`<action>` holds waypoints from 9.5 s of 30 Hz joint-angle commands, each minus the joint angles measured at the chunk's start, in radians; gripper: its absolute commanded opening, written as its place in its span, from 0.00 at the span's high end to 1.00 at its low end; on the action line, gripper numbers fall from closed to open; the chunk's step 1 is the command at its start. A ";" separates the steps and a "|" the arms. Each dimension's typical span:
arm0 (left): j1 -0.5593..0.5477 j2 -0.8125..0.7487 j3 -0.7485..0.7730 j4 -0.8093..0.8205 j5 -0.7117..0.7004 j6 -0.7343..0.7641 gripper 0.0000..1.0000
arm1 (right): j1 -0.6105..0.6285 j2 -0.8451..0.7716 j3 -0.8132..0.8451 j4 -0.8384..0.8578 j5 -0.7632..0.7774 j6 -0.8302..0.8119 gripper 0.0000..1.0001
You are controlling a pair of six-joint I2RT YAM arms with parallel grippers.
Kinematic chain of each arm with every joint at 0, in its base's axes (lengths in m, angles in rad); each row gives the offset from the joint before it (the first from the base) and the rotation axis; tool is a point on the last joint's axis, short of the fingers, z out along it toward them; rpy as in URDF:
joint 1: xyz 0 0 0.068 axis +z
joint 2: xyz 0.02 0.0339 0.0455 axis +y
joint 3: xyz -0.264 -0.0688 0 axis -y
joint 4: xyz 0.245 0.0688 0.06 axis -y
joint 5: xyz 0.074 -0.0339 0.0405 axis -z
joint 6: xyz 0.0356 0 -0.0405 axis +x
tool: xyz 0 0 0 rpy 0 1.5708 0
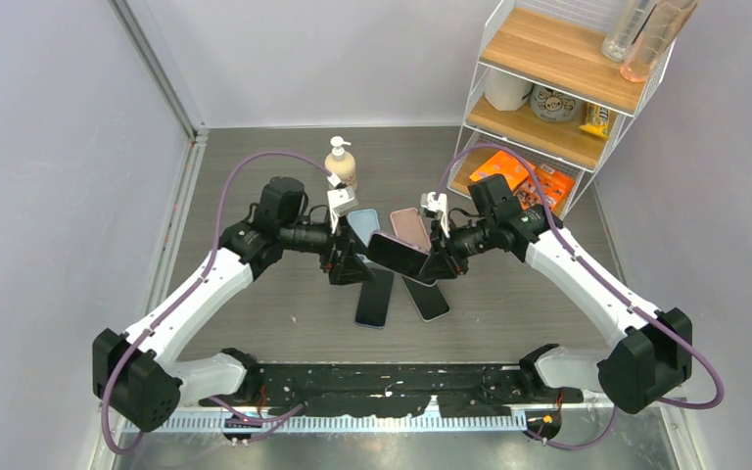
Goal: Take the phone out of the phone case
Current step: Remove the phone case from the phone.
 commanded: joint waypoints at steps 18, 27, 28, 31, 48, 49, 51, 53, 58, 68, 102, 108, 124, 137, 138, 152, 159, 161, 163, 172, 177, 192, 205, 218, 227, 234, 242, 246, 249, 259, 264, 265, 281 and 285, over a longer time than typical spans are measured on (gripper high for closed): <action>-0.042 0.072 -0.052 0.548 0.058 -0.239 0.16 | 0.041 -0.037 0.021 0.129 -0.309 -0.042 0.95; -0.069 0.140 -0.131 0.854 0.299 -0.469 0.40 | 0.041 -0.037 0.028 0.138 -0.304 -0.041 0.95; -0.069 0.153 -0.140 0.905 0.321 -0.512 0.44 | 0.041 -0.036 0.029 0.138 -0.303 -0.043 0.95; -0.069 0.172 -0.161 1.026 0.364 -0.605 0.55 | 0.041 -0.036 0.032 0.138 -0.300 -0.049 0.95; -0.079 0.033 -0.177 0.727 0.274 -0.334 0.56 | 0.025 0.008 0.062 0.132 -0.351 -0.131 0.95; -0.089 0.016 -0.154 0.609 0.235 -0.230 0.53 | 0.025 0.008 0.062 0.133 -0.362 -0.130 0.95; -0.095 0.022 -0.126 0.529 0.209 -0.190 0.50 | 0.026 0.008 0.059 0.139 -0.369 -0.121 0.95; -0.102 0.030 -0.123 0.535 0.184 -0.192 0.45 | 0.028 0.003 0.055 0.156 -0.377 -0.104 0.95; -0.127 0.060 -0.095 0.512 0.123 -0.176 0.38 | 0.040 -0.017 0.042 0.207 -0.387 -0.046 0.95; -0.156 0.124 -0.046 0.541 0.034 -0.199 0.32 | 0.060 -0.044 0.038 0.218 -0.407 -0.029 0.95; -0.215 0.168 -0.097 0.744 0.237 -0.320 0.28 | 0.066 -0.048 0.035 0.252 -0.516 0.008 0.95; -0.204 0.169 -0.084 0.803 0.304 -0.452 0.34 | 0.064 -0.053 0.029 0.249 -0.530 0.017 0.95; -0.114 0.009 0.063 0.183 0.298 -0.092 0.31 | 0.044 -0.065 -0.003 0.247 -0.472 0.002 0.95; -0.094 -0.021 0.223 -0.300 0.364 0.197 0.25 | 0.038 -0.025 0.059 0.058 -0.386 -0.174 0.95; -0.095 -0.016 0.236 -0.321 0.373 0.198 0.25 | 0.038 -0.025 0.059 0.056 -0.382 -0.175 0.95; -0.094 -0.023 0.306 -0.437 0.361 0.235 0.24 | 0.038 -0.016 0.030 0.041 -0.286 -0.222 0.95; -0.074 -0.050 0.299 -0.446 0.254 0.285 0.24 | 0.038 -0.022 0.015 0.044 -0.283 -0.230 0.95; -0.047 -0.059 0.306 -0.443 0.260 0.286 0.24 | 0.039 -0.021 0.012 0.039 -0.277 -0.238 0.95; -0.027 -0.071 0.313 -0.440 0.274 0.284 0.24 | 0.038 -0.019 0.011 0.030 -0.271 -0.248 0.95; -0.013 -0.094 0.341 -0.562 0.294 0.379 0.24 | 0.038 0.001 0.016 0.021 -0.256 -0.256 0.95; -0.013 -0.114 0.331 -0.573 0.277 0.395 0.24 | 0.038 0.018 0.025 0.004 -0.269 -0.270 0.95; -0.017 -0.121 0.146 -0.318 0.141 0.188 0.24 | 0.038 0.023 0.056 0.009 -0.313 -0.231 0.95; -0.023 -0.121 0.138 -0.307 0.180 0.182 0.24 | 0.039 0.023 0.046 0.024 -0.298 -0.215 0.95; -0.023 -0.128 0.150 -0.352 0.187 0.224 0.25 | 0.038 0.010 0.022 0.097 -0.245 -0.145 0.95; -0.023 -0.122 0.163 -0.367 0.154 0.254 0.26 | 0.038 0.007 0.005 0.112 -0.245 -0.141 0.95; -0.011 -0.114 0.182 -0.375 0.111 0.280 0.27 | 0.038 0.006 0.003 0.059 -0.261 -0.199 0.95; -0.009 -0.089 0.194 -0.339 0.135 0.256 0.27 | 0.039 0.010 0.005 0.054 -0.277 -0.206 0.95; -0.009 -0.077 0.192 -0.331 0.164 0.244 0.27 | 0.039 0.012 0.007 0.055 -0.273 -0.201 0.95; -0.009 -0.080 0.186 -0.330 0.179 0.240 0.27 | 0.038 0.012 0.007 0.063 -0.265 -0.191 0.95; -0.009 -0.102 0.175 -0.346 0.171 0.257 0.27 | 0.039 0.030 0.014 0.091 -0.246 -0.155 0.95; -0.010 -0.077 0.177 -0.325 0.174 0.250 0.27 | 0.039 0.020 0.015 0.090 -0.265 -0.150 0.95; -0.009 -0.071 0.176 -0.319 0.175 0.248 0.27 | 0.039 0.018 0.015 0.091 -0.267 -0.149 0.95; -0.028 0.013 0.148 -0.142 0.163 0.172 0.27 | 0.039 0.001 -0.004 0.152 -0.329 -0.099 0.95; -0.062 0.025 0.120 -0.048 0.135 0.120 0.27 | 0.038 -0.006 -0.020 0.208 -0.346 -0.048 0.95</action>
